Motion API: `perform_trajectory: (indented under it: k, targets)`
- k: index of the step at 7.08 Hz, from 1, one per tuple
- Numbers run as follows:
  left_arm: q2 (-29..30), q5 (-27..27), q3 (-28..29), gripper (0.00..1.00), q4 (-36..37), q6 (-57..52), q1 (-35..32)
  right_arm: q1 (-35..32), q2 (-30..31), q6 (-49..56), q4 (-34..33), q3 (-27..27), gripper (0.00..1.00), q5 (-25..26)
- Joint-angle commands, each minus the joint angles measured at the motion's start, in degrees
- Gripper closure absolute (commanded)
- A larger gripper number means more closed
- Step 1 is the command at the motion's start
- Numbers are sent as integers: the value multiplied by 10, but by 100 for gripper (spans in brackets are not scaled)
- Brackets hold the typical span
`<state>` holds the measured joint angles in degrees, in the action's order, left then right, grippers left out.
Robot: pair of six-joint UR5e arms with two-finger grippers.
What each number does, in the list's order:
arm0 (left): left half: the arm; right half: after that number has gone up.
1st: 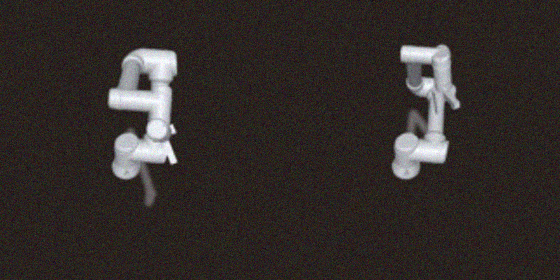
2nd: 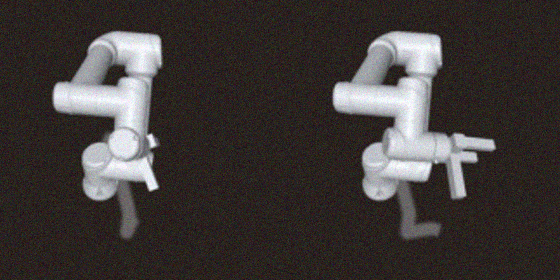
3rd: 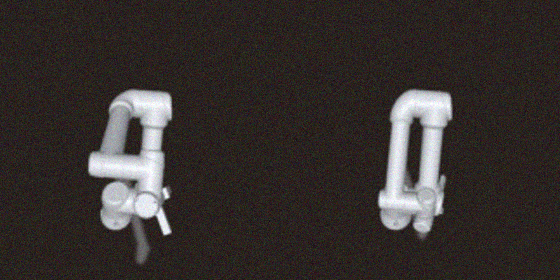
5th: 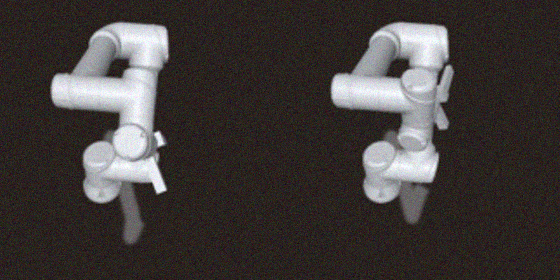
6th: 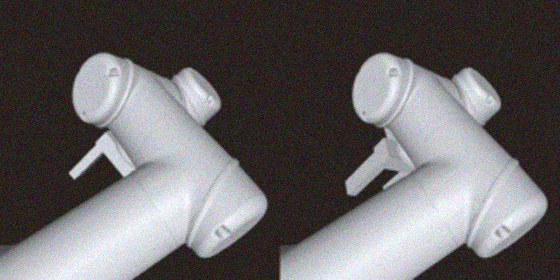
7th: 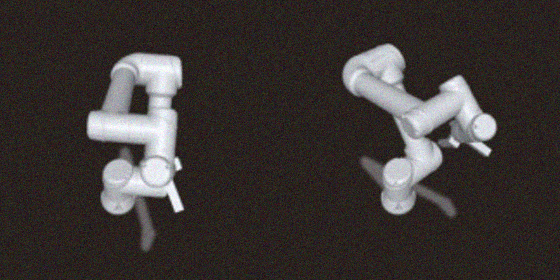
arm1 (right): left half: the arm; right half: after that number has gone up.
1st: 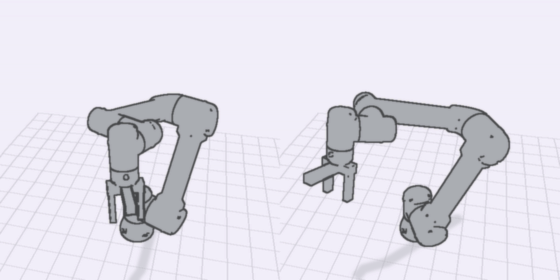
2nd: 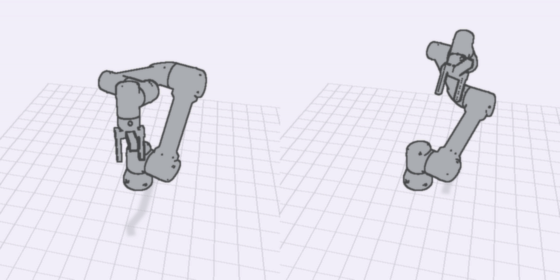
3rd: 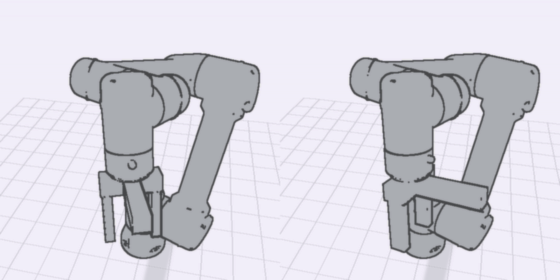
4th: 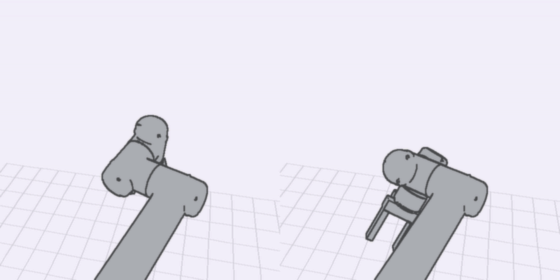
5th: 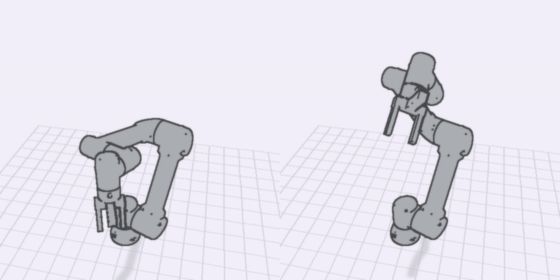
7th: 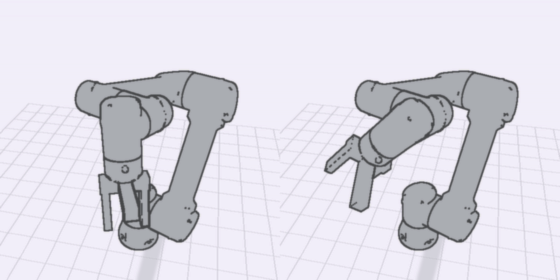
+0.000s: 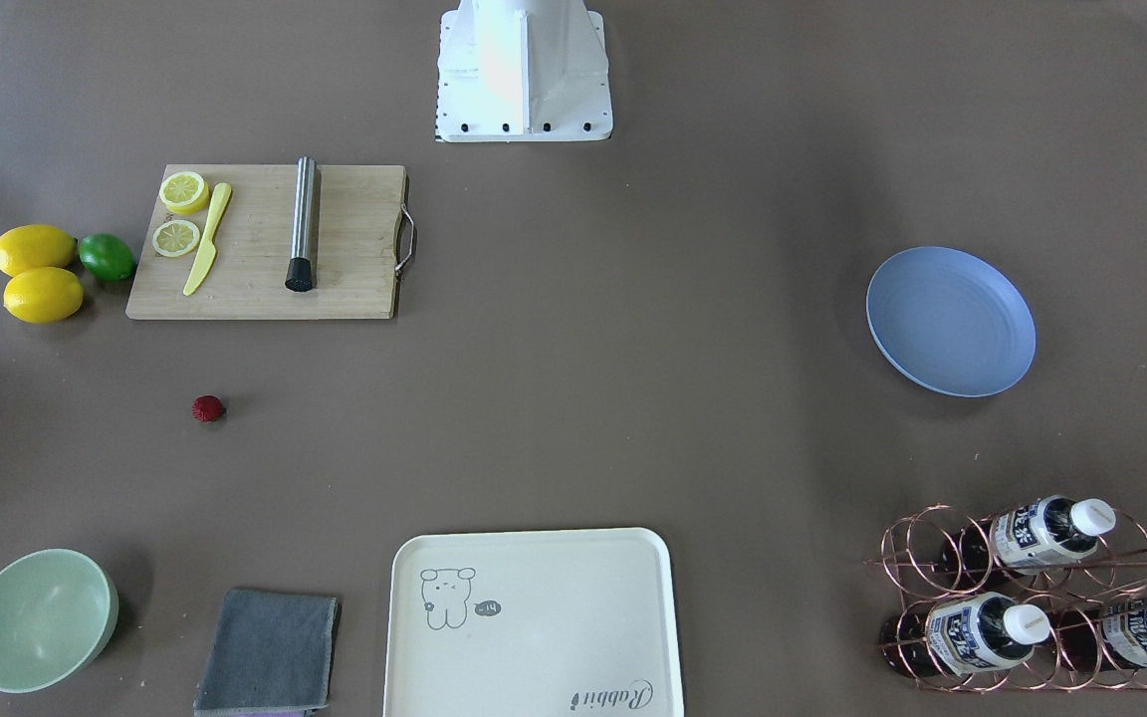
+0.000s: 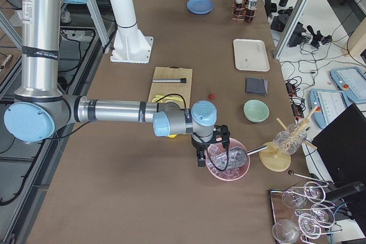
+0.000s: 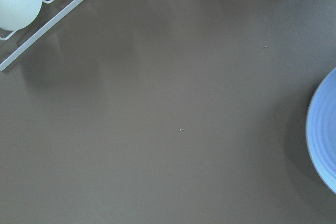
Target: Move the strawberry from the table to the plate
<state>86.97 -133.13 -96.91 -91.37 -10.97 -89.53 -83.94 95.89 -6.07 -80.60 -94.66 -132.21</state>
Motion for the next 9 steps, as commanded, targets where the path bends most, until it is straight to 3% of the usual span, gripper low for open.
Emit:
perform_trajectory:
  k: [1, 5, 7, 9]
  targets:
    - [0, 0, -1, 2, -7, 0, 1, 0, 0, 0, 0, 0, 0, 0]
    - [0, -1, -4, 2, -7, 1, 24, 0, 0, -1, 0, -1, 0, 0]
    - [1, -43, -19, 2, -7, 2, 23, 0, 0, 0, 0, -1, 0, 0]
    - [7, -46, -30, 2, -7, 4, 22, 0, 0, -1, 1, -4, 0, 0]
